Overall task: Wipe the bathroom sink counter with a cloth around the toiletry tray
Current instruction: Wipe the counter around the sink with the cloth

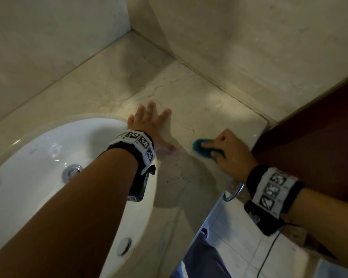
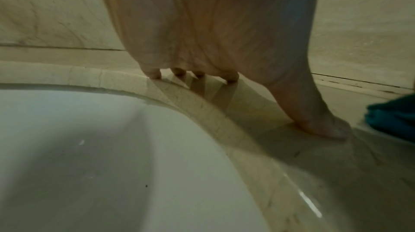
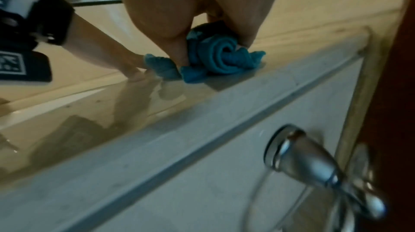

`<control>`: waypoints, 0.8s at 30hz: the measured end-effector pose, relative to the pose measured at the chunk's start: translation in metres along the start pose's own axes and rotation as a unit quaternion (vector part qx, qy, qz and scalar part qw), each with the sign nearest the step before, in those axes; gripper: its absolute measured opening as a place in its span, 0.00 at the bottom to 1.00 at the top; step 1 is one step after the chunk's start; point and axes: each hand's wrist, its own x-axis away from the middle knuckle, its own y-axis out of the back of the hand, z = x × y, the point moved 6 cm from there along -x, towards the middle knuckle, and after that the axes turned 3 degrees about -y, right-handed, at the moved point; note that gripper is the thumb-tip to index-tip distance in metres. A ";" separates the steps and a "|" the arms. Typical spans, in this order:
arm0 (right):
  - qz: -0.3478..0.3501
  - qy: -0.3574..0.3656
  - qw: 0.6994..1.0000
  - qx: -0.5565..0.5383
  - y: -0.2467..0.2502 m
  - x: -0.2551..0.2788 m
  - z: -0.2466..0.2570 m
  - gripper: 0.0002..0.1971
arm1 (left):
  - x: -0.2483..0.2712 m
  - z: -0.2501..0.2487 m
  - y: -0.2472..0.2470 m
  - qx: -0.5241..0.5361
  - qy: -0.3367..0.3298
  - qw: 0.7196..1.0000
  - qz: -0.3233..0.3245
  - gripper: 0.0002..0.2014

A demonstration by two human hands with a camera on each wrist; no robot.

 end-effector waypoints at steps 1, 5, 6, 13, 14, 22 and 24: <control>0.026 0.022 0.999 0.002 -0.005 0.008 0.007 0.17 | 0.000 0.000 -0.001 -0.004 0.000 1.000 -0.002 0.63; -0.031 -0.025 0.999 0.022 0.019 -0.023 -0.029 0.18 | -0.002 0.001 -0.003 0.003 -0.002 1.000 -0.006 0.63; -0.071 -0.072 0.994 0.033 0.032 -0.035 -0.047 0.18 | -0.001 0.002 -0.003 0.006 0.000 1.000 -0.002 0.63; -0.083 -0.162 0.982 0.046 0.028 0.003 -0.038 0.18 | 0.000 -0.004 0.001 -0.003 -0.015 1.000 -0.015 0.61; -0.060 -0.133 0.988 0.042 0.017 0.015 -0.022 0.18 | 0.000 -0.003 0.000 -0.006 -0.014 1.000 -0.016 0.61; -0.060 -0.077 0.993 0.061 0.031 -0.019 -0.047 0.18 | 0.002 0.001 -0.003 0.000 0.000 1.000 -0.015 0.61; -0.112 -0.126 0.985 0.042 0.052 -0.039 -0.073 0.17 | 0.005 -0.001 -0.001 0.002 0.010 1.000 -0.003 0.61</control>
